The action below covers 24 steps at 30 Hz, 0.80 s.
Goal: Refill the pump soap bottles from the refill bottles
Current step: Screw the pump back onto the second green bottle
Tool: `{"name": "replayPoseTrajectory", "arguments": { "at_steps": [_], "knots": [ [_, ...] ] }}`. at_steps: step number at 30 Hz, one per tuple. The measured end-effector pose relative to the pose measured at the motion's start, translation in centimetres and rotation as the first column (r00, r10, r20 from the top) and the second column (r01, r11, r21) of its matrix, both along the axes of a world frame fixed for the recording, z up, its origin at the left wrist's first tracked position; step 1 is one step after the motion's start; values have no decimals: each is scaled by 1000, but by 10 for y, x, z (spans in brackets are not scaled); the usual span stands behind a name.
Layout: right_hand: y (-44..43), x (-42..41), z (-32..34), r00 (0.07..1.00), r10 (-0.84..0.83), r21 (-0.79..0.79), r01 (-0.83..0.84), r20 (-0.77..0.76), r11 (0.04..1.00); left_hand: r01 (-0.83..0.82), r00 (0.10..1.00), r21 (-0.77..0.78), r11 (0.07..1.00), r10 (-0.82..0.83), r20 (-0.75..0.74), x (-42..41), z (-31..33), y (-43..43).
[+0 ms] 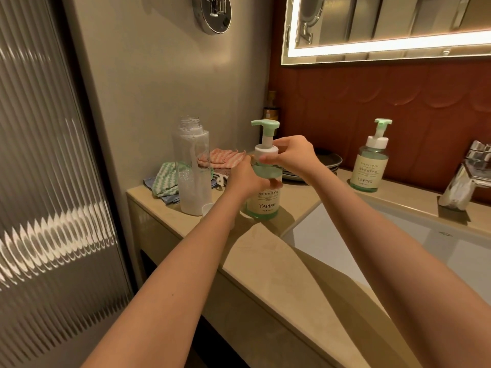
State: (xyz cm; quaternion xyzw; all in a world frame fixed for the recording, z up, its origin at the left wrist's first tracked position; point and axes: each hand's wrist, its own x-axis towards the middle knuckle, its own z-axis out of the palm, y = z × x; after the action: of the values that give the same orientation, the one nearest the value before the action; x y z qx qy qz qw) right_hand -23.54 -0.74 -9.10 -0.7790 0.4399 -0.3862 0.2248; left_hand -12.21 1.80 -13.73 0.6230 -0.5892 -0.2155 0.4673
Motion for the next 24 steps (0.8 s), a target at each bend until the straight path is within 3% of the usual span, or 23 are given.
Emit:
{"name": "replayPoseTrajectory", "arguments": {
  "at_steps": [3, 9, 13, 17, 24],
  "knots": [
    [0, 7, -4, 993, -116, -91, 114, -15, 989, -1, 1000, -19, 1000, 1, 18, 0, -1, -1],
    [7, 4, -3, 979, 144, 127, -163, 146, 979, 11, 1000, 0, 1000, -11, -22, 1, -1, -2],
    [3, 4, -4, 997, -2, -29, 5, 82, 1000, 11, 1000, -5, 1000, -11, -21, 1, -1, -1],
    [-1, 7, -1, 994, -105, -68, 106, 13, 992, 11, 1000, -13, 1000, -11, -16, 0, -1, -1],
    [2, 2, 10, 997, 58, 71, -62, 49, 996, 25, 1000, -9, 1000, -24, 5, 0, 1, 1]
  ]
}}
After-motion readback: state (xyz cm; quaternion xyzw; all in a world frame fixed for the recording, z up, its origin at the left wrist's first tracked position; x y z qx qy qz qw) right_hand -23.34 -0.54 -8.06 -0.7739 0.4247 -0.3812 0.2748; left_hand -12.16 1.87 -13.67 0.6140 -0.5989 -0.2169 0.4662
